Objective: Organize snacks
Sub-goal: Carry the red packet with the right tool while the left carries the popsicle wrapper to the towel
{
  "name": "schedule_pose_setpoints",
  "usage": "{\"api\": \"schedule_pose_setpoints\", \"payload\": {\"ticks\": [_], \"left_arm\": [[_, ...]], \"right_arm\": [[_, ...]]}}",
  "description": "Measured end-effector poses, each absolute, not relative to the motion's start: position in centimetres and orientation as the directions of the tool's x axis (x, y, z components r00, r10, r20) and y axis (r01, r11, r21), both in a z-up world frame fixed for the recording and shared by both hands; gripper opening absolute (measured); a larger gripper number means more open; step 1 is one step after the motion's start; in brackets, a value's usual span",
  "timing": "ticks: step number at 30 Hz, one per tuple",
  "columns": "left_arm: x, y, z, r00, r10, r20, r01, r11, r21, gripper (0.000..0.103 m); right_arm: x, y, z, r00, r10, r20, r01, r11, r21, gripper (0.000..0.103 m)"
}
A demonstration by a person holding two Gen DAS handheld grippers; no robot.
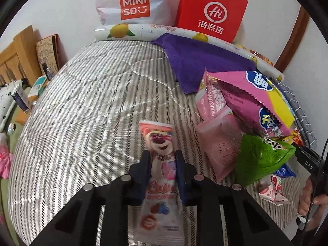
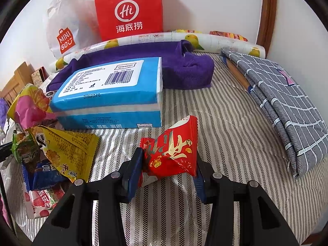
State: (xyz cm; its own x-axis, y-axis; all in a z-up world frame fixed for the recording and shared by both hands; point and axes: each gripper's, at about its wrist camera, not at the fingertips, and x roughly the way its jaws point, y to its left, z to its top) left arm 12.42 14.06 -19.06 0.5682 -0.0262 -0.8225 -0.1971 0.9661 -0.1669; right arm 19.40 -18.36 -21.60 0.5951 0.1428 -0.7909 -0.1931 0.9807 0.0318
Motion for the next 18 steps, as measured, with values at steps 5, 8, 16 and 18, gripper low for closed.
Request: {"api": "schedule_pose_setpoints", "payload": {"ticks": [5,8,16,18], "left_arm": [[11.7,14.2,-18.4,0.577,-0.019,-0.817,-0.202,0.966,-0.164,0.02],[11.2,14.3,-17.5,0.582,-0.028,-0.813,-0.202,0.963,-0.178,0.02],[10.9,13.6,-13.3,0.632,-0.063,-0.773,-0.154,0.967,-0.204,0.02],[11.0,13.2,-12.3,0.644,-0.079,-0.761,-0.134,0.967,-0.214,0.02]], "right_arm": [[19.3,-18.5,-21.4,0.594,0.173,-0.785,-0.203,0.977,0.062,0.043],[18.8,-18.6,-21.2,0.587,0.19,-0.787,-0.212,0.974,0.078,0.043],[16.3,-18.1,-18.9,0.594,0.216,-0.775,-0.237,0.968,0.088,0.042],[15.9,-18.0,-17.6,0.61,0.22,-0.761,-0.243,0.966,0.084,0.042]]}}
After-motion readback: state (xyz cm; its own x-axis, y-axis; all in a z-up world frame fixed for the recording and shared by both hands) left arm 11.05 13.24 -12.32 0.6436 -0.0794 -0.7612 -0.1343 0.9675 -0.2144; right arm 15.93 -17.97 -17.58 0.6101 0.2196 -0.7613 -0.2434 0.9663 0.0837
